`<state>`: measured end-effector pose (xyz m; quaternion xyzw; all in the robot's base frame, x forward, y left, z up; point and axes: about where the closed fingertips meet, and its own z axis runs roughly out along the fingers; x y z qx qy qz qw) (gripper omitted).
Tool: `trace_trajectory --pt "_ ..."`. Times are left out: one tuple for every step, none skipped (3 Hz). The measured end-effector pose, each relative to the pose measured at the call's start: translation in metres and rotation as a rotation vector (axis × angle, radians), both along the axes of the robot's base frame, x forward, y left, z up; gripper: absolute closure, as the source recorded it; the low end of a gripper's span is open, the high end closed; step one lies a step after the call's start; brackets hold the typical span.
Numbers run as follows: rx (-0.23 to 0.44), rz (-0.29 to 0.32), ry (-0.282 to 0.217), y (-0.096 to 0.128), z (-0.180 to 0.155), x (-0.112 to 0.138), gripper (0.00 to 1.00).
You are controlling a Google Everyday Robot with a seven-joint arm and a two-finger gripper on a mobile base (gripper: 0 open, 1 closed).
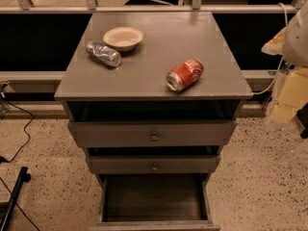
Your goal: Place coke can into bottom drawer
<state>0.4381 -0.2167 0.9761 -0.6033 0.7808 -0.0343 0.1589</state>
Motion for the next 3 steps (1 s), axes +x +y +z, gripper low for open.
trace_trajectory --pt "0.0 0.0 0.0 0.0 0.0 0.0 0.0" --pt "-0.024 0.114 -0.007 0.02 -0.015 0.023 0.0" --pt "-0.068 0.372 -0.003 0.064 -0.061 0.08 0.0"
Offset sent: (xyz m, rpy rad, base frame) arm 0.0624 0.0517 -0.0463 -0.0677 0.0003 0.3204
